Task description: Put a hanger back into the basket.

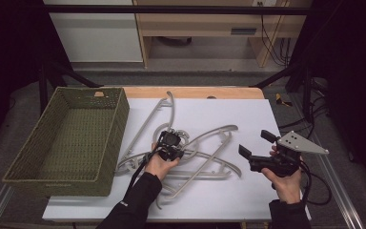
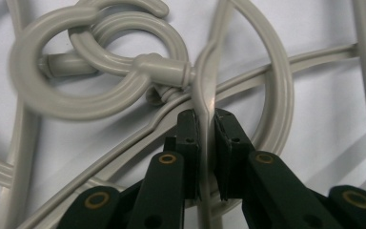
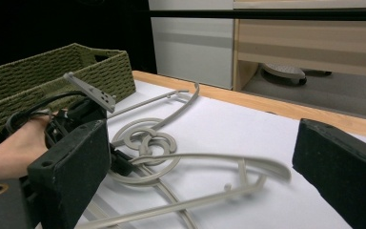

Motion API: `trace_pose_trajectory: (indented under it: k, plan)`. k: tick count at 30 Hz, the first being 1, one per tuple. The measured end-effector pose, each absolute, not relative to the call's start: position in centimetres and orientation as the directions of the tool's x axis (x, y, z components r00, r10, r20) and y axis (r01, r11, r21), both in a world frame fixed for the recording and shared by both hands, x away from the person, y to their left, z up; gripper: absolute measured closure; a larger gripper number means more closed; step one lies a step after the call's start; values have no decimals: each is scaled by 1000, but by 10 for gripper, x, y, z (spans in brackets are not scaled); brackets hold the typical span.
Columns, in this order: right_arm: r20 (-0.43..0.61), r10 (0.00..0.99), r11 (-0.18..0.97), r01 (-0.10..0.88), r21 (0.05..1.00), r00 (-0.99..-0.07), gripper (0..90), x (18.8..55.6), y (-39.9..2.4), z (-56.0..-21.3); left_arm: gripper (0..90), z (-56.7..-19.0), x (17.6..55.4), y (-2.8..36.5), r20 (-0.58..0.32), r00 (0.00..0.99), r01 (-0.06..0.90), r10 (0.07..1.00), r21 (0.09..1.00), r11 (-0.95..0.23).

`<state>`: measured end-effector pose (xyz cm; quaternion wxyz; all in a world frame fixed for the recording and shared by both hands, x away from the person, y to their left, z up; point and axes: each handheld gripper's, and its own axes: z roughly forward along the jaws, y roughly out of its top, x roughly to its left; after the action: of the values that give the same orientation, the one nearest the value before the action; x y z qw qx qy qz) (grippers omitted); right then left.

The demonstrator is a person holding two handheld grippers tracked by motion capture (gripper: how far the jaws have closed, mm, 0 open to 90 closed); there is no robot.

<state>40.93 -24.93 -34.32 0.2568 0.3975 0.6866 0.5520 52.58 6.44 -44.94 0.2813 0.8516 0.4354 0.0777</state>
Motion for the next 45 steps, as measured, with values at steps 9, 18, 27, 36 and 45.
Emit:
trace_pose_trajectory:
  k: [9, 18, 27, 36, 45]
  plan:
    - [86, 829, 75, 263, 962, -552, 56, 409, -249, -343, 800, -449, 526, 63, -83, 631, 681, 771, 536, -499]
    - [84, 829, 78, 261, 962, -553, 55, 410, -251, -343, 820, -442, 523, 58, -36, 655, 651, 755, 533, -540]
    - [86, 830, 70, 256, 964, -552, 55, 408, -252, -342, 823, -409, 511, 67, -51, 676, 590, 735, 635, -499]
    - [89, 835, 56, 245, 968, -543, 55, 406, -257, -340, 823, -358, 495, 85, 13, 696, 501, 718, 709, -497]
    - [86, 835, 57, 241, 969, -543, 53, 405, -258, -339, 823, -298, 476, 115, 104, 679, 422, 727, 754, -503]
